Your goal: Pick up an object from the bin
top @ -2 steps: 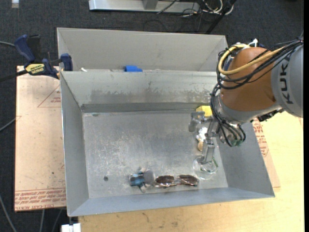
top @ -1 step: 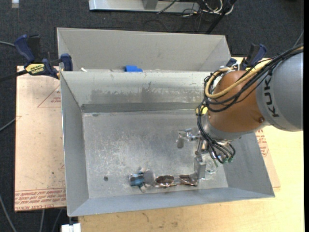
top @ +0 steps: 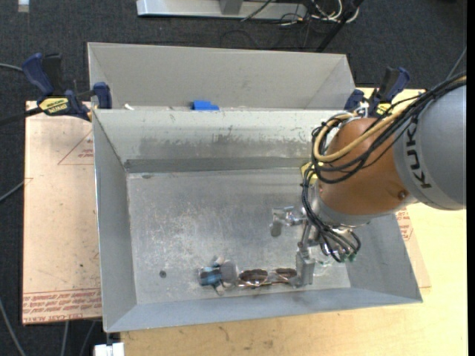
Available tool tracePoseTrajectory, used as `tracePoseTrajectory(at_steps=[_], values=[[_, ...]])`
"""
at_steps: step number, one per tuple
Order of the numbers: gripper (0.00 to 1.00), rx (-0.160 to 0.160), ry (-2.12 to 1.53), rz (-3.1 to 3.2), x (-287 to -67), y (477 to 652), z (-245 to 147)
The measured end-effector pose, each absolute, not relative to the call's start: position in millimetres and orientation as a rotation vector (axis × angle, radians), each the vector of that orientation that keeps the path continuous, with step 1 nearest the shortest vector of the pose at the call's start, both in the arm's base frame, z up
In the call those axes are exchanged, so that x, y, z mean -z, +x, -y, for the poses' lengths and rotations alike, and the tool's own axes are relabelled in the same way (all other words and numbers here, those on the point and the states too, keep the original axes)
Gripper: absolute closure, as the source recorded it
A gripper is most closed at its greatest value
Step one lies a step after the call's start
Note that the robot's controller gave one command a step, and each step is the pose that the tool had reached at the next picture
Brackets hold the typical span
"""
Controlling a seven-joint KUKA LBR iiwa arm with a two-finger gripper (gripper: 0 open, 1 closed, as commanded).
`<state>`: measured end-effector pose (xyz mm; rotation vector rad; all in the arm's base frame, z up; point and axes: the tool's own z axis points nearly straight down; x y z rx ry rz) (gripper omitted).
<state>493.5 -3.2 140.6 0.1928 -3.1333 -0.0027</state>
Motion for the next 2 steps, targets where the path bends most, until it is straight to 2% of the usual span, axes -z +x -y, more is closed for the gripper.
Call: tracePoseTrajectory(at_steps=[1,2], values=[[0.0,0.001,0.184,3.137,-146.1,491.3,-0.5],[0.0,0.002,0.233,3.158,-71.5,486.1,-21.7]])
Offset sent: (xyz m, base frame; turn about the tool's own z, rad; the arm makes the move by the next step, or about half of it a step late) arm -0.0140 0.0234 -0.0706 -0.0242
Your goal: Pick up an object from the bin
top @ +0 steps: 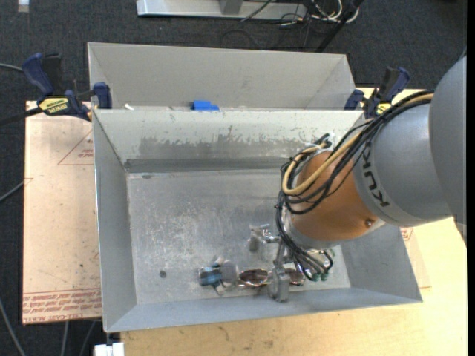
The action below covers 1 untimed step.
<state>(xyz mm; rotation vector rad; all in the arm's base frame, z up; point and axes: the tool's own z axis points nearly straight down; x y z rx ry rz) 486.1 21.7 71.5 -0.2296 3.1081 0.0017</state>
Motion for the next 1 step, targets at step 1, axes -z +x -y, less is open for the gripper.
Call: tracePoseTrajectory(at_steps=[1], values=[[1.0,-0.002,-0.205,-3.131,-70.3,480.7,-20.8]])
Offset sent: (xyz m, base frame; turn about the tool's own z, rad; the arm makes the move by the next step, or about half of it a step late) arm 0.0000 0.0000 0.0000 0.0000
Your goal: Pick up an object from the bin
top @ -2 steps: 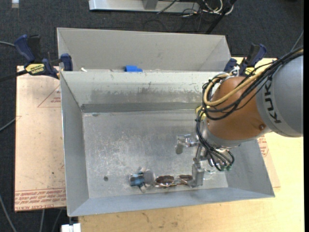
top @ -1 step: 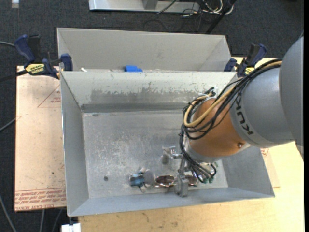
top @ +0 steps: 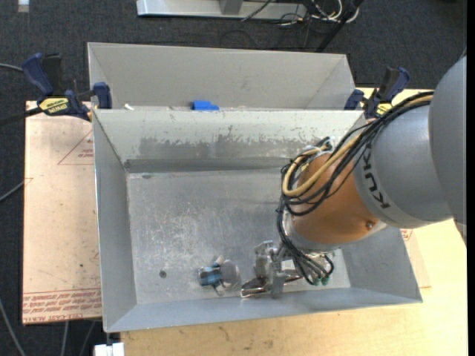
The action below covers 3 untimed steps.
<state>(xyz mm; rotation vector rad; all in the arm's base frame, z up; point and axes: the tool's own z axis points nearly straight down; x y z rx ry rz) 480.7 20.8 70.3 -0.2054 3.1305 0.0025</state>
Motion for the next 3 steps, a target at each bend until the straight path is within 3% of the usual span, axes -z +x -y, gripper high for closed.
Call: tracePoseTrajectory(at_steps=[2,3], values=[[1.0,-0.002,-0.201,-3.136,-74.7,479.4,-20.8],[1.0,-0.002,-0.202,-3.145,-94.5,477.0,-20.8]])
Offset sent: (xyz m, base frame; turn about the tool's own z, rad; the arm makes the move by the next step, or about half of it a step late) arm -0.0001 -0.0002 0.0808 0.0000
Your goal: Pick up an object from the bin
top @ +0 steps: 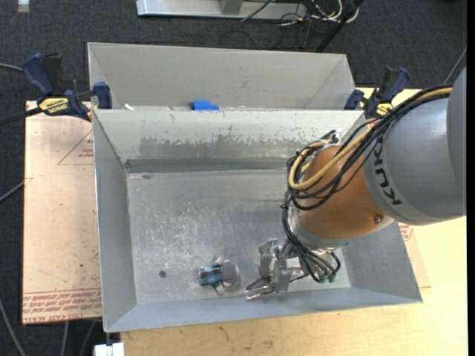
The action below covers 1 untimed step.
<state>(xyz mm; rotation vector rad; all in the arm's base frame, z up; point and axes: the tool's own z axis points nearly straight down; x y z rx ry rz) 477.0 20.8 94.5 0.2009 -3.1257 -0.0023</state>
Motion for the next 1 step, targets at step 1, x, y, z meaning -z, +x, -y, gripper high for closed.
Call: tracePoseTrajectory(at_steps=[1], values=[[1.0,0.002,0.203,3.135,-97.1,479.6,-21.1]])
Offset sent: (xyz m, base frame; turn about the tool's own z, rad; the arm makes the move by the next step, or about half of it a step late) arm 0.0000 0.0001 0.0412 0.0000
